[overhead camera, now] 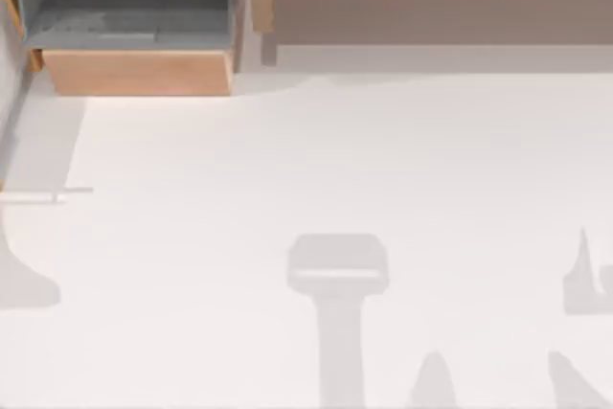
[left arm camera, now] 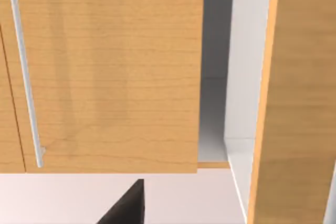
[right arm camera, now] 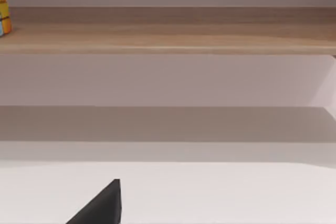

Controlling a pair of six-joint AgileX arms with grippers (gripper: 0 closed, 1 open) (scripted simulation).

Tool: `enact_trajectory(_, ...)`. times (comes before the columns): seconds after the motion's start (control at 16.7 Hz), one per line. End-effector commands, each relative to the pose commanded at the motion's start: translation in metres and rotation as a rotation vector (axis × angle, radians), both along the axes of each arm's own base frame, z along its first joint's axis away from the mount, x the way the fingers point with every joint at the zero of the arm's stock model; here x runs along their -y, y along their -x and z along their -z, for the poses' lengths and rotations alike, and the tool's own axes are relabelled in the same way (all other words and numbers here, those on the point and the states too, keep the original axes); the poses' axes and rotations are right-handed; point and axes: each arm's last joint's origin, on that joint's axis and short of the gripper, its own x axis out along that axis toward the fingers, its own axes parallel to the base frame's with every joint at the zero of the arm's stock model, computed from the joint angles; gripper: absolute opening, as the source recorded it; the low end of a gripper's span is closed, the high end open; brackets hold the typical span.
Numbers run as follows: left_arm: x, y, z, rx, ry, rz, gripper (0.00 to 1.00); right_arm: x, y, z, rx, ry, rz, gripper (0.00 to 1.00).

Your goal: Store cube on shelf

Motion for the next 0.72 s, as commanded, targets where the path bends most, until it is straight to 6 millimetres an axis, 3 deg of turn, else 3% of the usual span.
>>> enact_trajectory(0.54, 0.0000, 0.0000, 0.0000, 0.000, 0.000, 0.000, 0.02, 0.0000, 0.0000, 0.0000, 0.000, 0.000, 0.000, 1.00)
enact_trajectory(0.72, 0.0000, 0.0000, 0.0000, 0.000, 0.000, 0.000, 0.00, 0.0000, 0.0000, 0.0000, 0.000, 0.000, 0.000, 1.00)
